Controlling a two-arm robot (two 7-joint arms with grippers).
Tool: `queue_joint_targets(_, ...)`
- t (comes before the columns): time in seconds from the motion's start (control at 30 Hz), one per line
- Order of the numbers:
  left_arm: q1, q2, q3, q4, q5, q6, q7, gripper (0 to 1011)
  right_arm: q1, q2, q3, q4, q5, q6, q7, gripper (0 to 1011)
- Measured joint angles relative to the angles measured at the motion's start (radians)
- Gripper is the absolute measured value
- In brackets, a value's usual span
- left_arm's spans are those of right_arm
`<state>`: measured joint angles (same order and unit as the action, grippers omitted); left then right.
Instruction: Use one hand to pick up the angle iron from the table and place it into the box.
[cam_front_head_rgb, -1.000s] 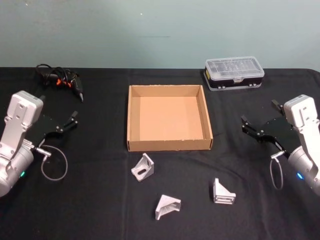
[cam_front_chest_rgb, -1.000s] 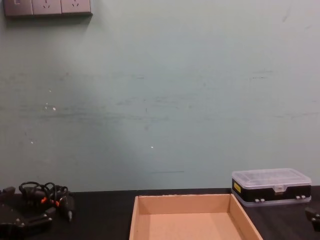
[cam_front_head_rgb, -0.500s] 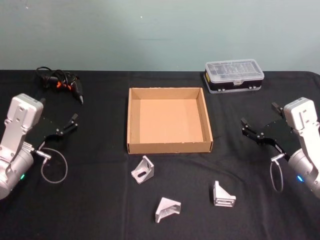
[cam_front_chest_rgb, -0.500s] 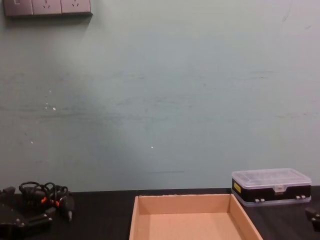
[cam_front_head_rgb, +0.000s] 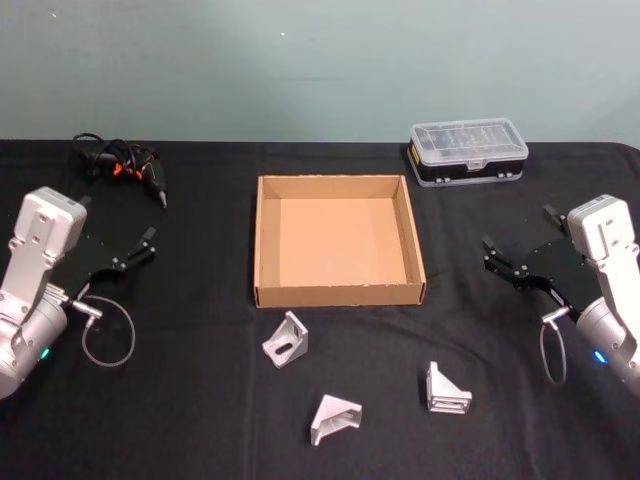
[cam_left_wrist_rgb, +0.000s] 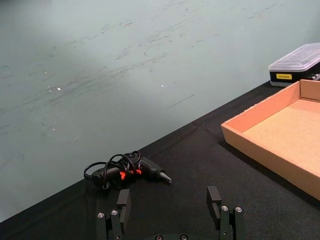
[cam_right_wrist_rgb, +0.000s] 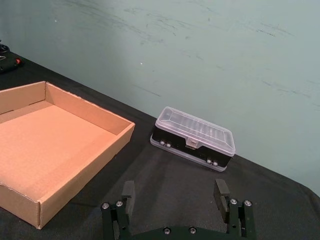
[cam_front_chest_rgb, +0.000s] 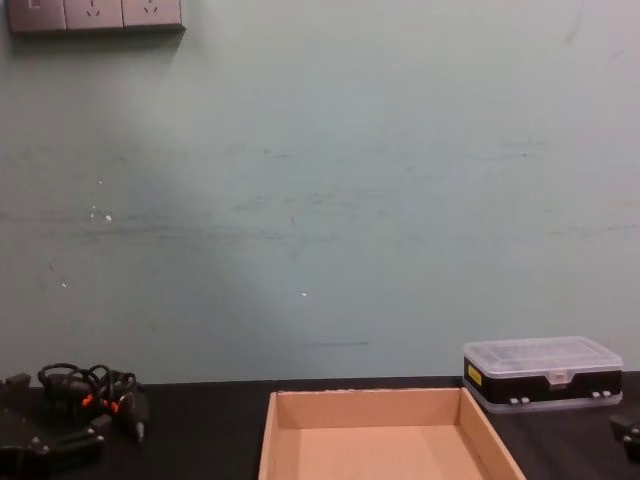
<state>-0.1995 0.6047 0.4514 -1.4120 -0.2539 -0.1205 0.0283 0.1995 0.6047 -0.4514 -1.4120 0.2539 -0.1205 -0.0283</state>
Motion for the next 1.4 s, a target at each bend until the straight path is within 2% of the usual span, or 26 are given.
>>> queue_joint_targets(0.57, 0.000, 0.000, 0.000, 0.000, 0.000, 0.000, 0.000, 1000, 0.000, 0.000, 0.001, 0.000, -0.001, 0.000, 0.000, 1003)
queue_joint_targets(0.8, 0.000, 0.000, 0.000, 0.000, 0.000, 0.000, 0.000, 1000, -0.012, -0.004, 0.015, -0.012, -0.008, 0.005, 0.013, 1003)
queue_joint_targets(0.9, 0.000, 0.000, 0.000, 0.000, 0.000, 0.000, 0.000, 1000, -0.025, 0.007, 0.025, -0.036, -0.007, 0.022, 0.027, 1003)
queue_joint_targets(1.1, 0.000, 0.000, 0.000, 0.000, 0.000, 0.000, 0.000, 1000, -0.060, 0.054, 0.042, -0.115, -0.007, 0.073, 0.069, 1003)
queue_joint_targets(1.17, 0.000, 0.000, 0.000, 0.000, 0.000, 0.000, 0.000, 1000, -0.079, 0.088, 0.053, -0.165, -0.003, 0.105, 0.101, 1003)
queue_joint_targets(1.27, 0.000, 0.000, 0.000, 0.000, 0.000, 0.000, 0.000, 1000, -0.095, 0.119, 0.063, -0.207, 0.003, 0.131, 0.130, 1003)
queue_joint_targets(1.4, 0.000, 0.000, 0.000, 0.000, 0.000, 0.000, 0.000, 1000, -0.124, 0.178, 0.089, -0.281, 0.038, 0.180, 0.201, 1003)
